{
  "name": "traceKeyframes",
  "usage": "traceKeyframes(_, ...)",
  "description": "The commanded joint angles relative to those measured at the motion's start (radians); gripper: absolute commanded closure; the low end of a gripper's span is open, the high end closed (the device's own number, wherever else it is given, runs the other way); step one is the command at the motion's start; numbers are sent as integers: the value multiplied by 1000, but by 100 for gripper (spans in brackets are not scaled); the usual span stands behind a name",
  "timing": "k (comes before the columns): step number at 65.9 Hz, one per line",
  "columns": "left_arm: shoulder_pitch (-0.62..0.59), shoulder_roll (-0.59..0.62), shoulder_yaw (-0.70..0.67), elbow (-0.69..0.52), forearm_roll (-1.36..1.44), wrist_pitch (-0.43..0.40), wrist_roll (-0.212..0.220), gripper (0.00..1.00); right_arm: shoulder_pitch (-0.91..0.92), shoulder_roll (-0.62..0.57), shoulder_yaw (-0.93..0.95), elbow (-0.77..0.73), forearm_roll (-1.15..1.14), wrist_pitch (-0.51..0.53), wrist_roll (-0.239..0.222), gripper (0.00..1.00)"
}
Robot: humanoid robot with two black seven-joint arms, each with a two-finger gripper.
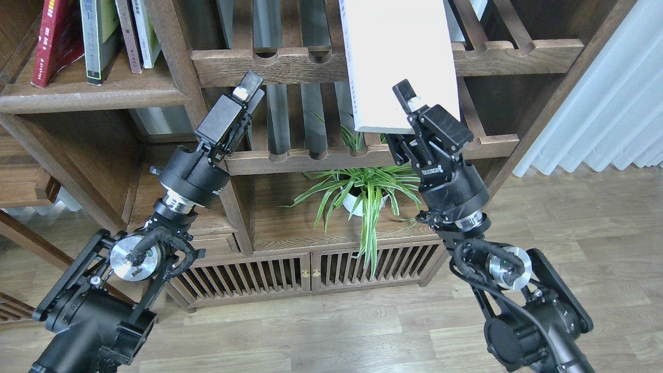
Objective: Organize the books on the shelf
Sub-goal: 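Pull the white book off the shelf and catch it with both grippers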
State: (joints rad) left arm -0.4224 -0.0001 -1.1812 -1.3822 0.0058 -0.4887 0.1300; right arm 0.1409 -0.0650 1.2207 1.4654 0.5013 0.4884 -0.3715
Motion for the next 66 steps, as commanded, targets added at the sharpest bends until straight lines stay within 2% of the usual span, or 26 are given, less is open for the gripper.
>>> traceKeyframes(1,-27,0,6,0,0,0,0,34,0,-18,-36,-8,-6,0,-1,96)
traceKeyframes(38,-29,0,123,0,5,0,5,34,9,-24,-72,-16,-52,0,-6,95)
traceKeyframes(56,-21,0,143,0,6,0,7,34,19,-19,-102,-51,-113,0,-33,95)
traceKeyframes(66,-19,0,143,0,6,0,7,40,19,-24,-124,-77,-138,0,-41,95)
